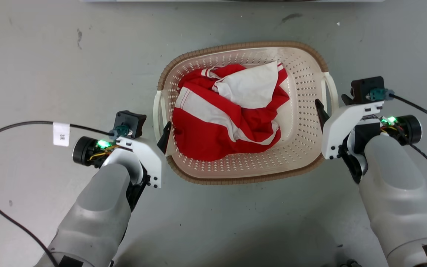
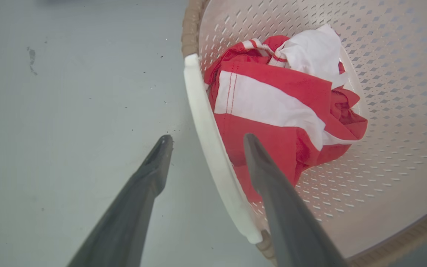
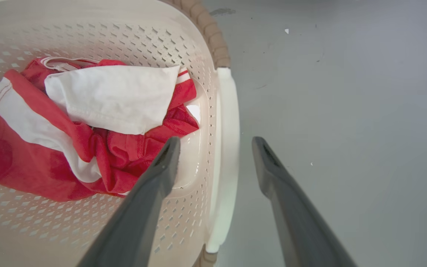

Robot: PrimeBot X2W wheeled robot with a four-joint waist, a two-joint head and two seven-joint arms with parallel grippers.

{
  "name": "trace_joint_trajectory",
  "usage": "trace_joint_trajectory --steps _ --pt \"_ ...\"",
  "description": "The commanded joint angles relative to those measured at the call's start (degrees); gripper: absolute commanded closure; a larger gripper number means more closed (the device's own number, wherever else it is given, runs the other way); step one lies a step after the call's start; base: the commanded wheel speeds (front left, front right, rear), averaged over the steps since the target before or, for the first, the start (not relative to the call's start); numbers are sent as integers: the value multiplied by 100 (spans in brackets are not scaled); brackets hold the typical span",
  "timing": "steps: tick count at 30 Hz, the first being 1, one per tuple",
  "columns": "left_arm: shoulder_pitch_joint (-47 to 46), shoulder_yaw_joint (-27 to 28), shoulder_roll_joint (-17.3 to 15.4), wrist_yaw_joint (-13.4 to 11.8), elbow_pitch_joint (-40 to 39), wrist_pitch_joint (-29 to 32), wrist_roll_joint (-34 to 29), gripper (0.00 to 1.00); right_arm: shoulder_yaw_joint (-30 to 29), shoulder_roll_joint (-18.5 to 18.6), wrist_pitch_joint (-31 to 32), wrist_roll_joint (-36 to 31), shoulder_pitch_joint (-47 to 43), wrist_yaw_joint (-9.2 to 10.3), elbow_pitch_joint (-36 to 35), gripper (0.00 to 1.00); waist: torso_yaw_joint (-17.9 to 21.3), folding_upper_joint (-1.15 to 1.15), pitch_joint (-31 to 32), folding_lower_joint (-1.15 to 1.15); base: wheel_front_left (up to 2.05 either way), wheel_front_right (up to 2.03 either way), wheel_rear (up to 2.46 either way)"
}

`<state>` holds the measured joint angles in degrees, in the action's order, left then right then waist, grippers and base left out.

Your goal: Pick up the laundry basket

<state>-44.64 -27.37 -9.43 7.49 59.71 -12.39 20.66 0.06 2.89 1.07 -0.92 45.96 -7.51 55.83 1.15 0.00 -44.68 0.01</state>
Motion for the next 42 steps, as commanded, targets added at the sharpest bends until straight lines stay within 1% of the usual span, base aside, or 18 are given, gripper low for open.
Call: trace_joint_trajectory --steps 1,5,10,22,23,24,25,31,37,42 --pt "-150 -201 -28 -4 47 66 182 0 -20 -2 34 -64 199 4 127 0 -40 0 -103 -1 0 0 0" --pt "-396 -637 -79 -4 105 294 547 0 2 -1 137 -44 434 4 418 0 -83 0 -243 -1 0 0 0" --pt "-641 -1031 -159 -4 183 603 975 0 -23 -2 222 -234 696 4 691 0 -103 0 -374 -1 0 0 0" --pt "-958 -1723 -278 -6 315 645 1641 0 -32 -2 160 -187 1064 4 1130 0 -152 0 -577 -1 0 0 0" --pt "-960 -1764 -258 -6 316 660 1705 13 -28 -2 161 -164 1075 4 1168 0 -158 0 -586 -1 0 0 0" --pt "-967 -1784 -238 -6 319 666 1796 100 -20 -2 186 -119 1085 4 1222 60 -169 0 -593 -1 0 0 0" --pt "-962 -1813 -233 -6 337 708 1878 100 -47 -2 168 -121 1106 4 1247 100 -165 0 -597 -1 0 0 0" --pt "-992 -1996 -275 -7 395 697 2112 100 -67 23 146 -99 1162 3 1408 100 -174 0 -567 -1 0 0 0" --pt "-888 -2422 -361 -5 273 736 2362 100 21 24 153 -121 1084 3 1564 100 -155 0 -299 -1 0 0 0" --pt "-793 -2642 -426 -4 189 801 2583 100 143 24 346 -69 963 3 1650 100 -120 0 33 -1 0 0 0"
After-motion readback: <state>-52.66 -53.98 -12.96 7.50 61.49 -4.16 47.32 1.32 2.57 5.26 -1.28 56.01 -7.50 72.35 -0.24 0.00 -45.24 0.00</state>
